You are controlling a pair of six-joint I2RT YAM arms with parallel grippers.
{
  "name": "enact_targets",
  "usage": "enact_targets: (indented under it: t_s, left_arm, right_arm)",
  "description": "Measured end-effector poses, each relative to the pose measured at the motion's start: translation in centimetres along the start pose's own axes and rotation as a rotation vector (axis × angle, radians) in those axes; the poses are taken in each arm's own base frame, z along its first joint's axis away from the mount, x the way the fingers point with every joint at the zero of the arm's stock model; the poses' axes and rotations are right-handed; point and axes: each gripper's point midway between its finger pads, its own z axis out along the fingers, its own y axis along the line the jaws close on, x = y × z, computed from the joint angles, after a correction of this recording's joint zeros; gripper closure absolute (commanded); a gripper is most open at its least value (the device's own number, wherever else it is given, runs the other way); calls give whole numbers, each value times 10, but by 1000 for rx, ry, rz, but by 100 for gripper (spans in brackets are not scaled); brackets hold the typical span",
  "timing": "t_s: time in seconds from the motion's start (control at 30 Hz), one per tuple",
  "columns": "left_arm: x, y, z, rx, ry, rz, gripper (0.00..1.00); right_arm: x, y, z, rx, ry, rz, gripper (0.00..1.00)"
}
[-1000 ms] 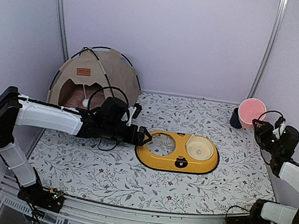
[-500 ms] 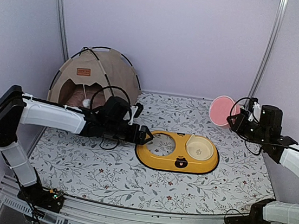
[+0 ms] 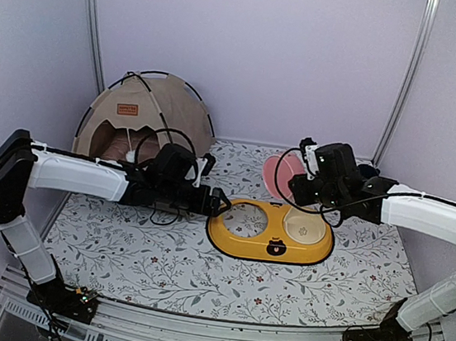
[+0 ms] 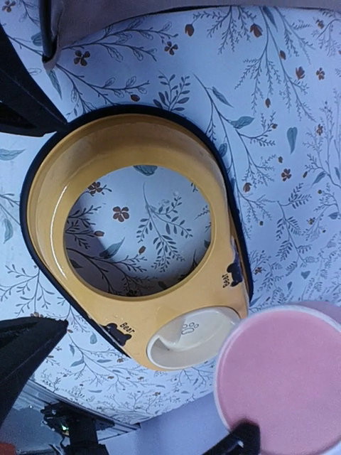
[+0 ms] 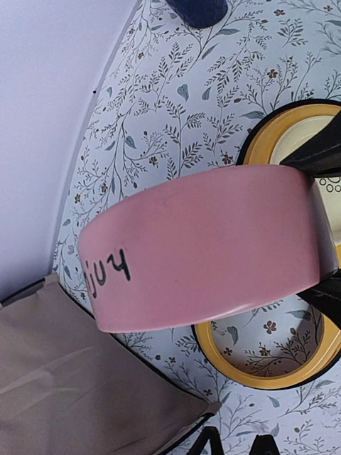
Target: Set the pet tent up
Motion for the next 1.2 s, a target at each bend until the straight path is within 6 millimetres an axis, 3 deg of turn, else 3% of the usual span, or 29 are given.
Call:
enact_targets:
  t_s: [0.2, 0.53, 0.7, 1.0, 1.2]
  left_arm:
    - [-6, 3, -6, -3, -16, -1, 12]
    - [-5, 6, -9, -6, -16, 1, 12]
    - [-3, 6, -9, -5, -10, 0, 12]
    - [8, 7, -8, 7, 22, -2, 12]
    - [10, 5, -8, 24, 32, 0, 12]
  right_arm:
    - [13, 35, 15, 5, 53, -156, 95]
    - [32, 57, 34, 69, 140, -334, 95]
    - [41, 56, 38, 112, 173, -388, 89]
    - [41, 60, 39, 126, 191, -438, 64]
    - [44, 74, 39, 105, 191, -461, 61]
